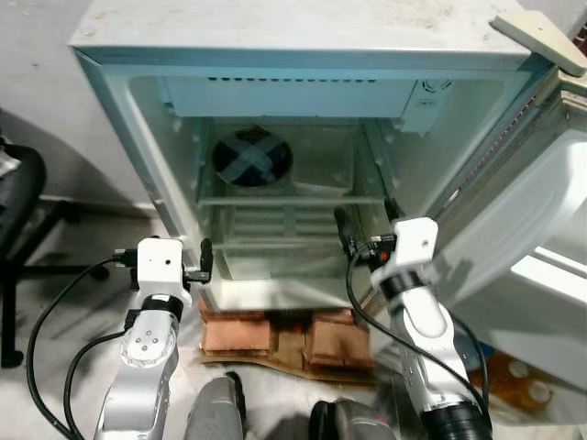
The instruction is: Restocking fridge
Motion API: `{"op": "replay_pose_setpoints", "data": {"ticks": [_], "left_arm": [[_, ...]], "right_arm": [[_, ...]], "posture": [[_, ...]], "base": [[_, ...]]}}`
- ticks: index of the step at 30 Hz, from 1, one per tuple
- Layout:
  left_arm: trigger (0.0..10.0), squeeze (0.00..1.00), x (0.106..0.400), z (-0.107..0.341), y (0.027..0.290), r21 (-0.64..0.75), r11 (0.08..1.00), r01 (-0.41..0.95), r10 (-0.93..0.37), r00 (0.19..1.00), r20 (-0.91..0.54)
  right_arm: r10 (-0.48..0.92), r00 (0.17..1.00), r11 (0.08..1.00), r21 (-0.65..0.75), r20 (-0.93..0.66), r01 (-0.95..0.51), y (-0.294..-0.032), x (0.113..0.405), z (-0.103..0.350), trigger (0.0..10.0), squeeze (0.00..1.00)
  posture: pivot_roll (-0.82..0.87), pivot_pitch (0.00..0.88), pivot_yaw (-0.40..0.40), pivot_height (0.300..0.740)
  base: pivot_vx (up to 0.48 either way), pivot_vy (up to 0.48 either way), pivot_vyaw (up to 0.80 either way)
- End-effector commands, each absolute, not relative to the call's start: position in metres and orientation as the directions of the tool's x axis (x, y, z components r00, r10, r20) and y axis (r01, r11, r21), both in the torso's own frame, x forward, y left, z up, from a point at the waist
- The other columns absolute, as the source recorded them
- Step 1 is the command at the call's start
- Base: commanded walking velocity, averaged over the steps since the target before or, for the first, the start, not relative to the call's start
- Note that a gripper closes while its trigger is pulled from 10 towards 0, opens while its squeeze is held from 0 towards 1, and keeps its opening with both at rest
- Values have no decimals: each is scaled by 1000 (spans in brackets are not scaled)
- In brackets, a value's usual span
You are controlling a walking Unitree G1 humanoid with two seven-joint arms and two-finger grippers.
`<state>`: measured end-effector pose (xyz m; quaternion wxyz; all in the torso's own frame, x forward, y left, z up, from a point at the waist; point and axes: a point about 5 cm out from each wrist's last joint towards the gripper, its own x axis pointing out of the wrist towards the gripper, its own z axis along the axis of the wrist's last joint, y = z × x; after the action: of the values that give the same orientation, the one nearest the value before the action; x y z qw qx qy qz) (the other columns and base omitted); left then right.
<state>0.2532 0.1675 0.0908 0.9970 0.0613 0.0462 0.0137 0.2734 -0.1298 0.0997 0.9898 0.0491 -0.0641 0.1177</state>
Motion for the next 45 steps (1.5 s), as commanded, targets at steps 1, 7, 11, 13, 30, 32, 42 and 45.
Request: {"op": "replay_pose_setpoints", "data": {"ticks": [1,7,11,13,30,32,42,45], "left_arm": [[10000,0,255,87,167,141,990,-3,17,995,-98],[10000,0,257,86,165,139,990,5,9,995,-100],[10000,0,259,85,161,135,991,14,0,995,-98],[10000,0,259,85,159,136,991,21,-7,995,-98],[10000,0,262,81,157,133,991,33,-21,996,-92],[10000,0,263,81,157,133,991,33,-21,996,-90],[10000,0,261,79,154,133,990,41,-29,995,-95],[10000,0,259,77,150,132,989,59,-45,994,-102]], "right_arm": [[206,972,967,127,113,-220,-139,267,99,10000,0],[190,977,971,127,96,-201,-146,264,95,10000,0],[183,980,974,118,83,-192,-149,263,93,10000,0],[182,980,975,114,81,-190,-149,264,93,10000,0],[173,984,977,122,47,-177,-154,264,95,10000,0],[168,985,977,125,43,-173,-155,264,95,10000,0],[153,988,977,148,21,-154,-156,261,92,10000,0],[146,989,977,152,19,-147,-157,262,92,10000,0]], "posture": [[130,57,-14,740],[122,41,-17,740],[120,28,-21,740],[120,26,-22,740],[110,27,-20,740],[109,28,-23,740],[103,28,-16,740],[103,27,-16,740]], "base": [[0,0,0],[0,0,0],[0,0,0],[0,0,0],[-248,0,0],[-262,0,0],[-258,0,0],[-249,0,0]]}}
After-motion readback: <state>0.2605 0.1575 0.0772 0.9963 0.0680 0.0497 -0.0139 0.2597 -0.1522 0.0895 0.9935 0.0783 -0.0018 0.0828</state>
